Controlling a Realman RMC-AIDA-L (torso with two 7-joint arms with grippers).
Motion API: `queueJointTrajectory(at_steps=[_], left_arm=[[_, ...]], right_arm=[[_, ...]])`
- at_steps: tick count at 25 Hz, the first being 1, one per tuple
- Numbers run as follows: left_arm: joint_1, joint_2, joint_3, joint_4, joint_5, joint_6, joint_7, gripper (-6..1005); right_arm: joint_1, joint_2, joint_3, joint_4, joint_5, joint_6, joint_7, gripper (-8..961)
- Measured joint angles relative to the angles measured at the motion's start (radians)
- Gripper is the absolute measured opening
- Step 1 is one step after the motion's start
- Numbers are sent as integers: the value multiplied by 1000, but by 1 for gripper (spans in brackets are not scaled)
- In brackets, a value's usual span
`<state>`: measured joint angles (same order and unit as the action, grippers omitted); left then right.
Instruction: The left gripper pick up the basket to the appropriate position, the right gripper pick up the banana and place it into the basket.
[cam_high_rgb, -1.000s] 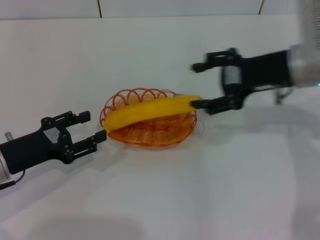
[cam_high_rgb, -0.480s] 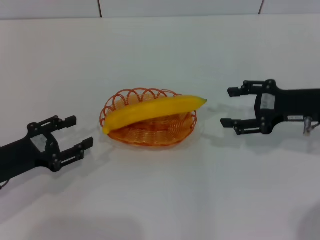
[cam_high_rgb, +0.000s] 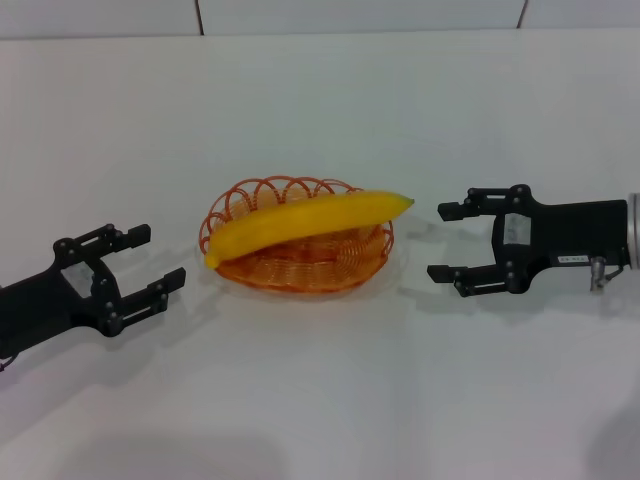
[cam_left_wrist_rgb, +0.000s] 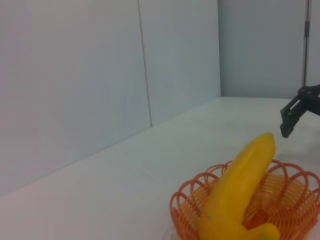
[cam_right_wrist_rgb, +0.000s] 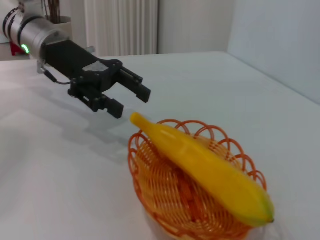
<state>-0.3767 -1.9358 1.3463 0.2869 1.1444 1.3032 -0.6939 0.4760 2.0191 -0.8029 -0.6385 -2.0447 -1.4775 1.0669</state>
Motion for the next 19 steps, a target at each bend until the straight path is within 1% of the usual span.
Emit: queueJointTrajectory(at_steps=[5,10,19], left_arm=[[-2,-2,-1,2,0,0,1,700],[3,-3,-1,4,-8,5,1,700],[4,-3,-1,6,-9,8,0,700]], right_arm=[[0,4,7,1,0,6,-3,803],[-1,4,7,1,2,43,2,803],[-2,4,8,2,4,42,4,803]])
